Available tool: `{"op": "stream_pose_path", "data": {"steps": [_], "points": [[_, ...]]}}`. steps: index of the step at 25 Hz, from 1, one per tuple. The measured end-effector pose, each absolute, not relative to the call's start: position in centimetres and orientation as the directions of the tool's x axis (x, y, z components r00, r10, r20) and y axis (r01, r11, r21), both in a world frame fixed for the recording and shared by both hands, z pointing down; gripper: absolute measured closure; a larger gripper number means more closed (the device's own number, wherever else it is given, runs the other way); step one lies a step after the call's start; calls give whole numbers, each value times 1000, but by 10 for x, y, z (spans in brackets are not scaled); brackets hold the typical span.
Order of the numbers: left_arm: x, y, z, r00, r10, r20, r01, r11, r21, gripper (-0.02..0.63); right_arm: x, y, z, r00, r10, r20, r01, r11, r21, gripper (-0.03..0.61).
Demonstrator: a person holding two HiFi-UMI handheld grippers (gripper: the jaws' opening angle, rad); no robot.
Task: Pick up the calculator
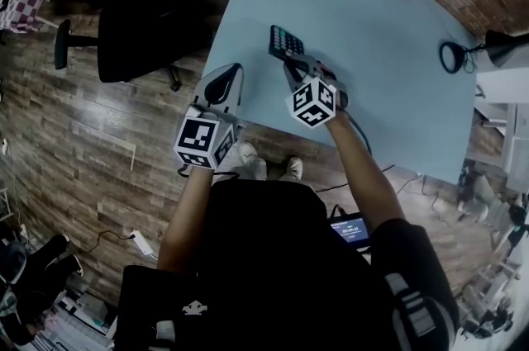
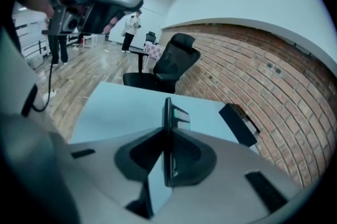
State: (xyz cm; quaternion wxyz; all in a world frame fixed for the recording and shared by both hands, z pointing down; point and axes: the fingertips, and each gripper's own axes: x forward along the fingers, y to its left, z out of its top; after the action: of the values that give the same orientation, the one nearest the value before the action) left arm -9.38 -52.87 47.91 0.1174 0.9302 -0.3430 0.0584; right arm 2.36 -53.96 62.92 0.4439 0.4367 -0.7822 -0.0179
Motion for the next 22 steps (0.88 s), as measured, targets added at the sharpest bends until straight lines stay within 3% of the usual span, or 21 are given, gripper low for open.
{"op": "stream_pose_path", "data": {"steps": [22], "points": [[-92,-515,449,712,-691,123,-702,-697,147,611,19,-522,497,-401,-848,346,-877,464,121,529]]}}
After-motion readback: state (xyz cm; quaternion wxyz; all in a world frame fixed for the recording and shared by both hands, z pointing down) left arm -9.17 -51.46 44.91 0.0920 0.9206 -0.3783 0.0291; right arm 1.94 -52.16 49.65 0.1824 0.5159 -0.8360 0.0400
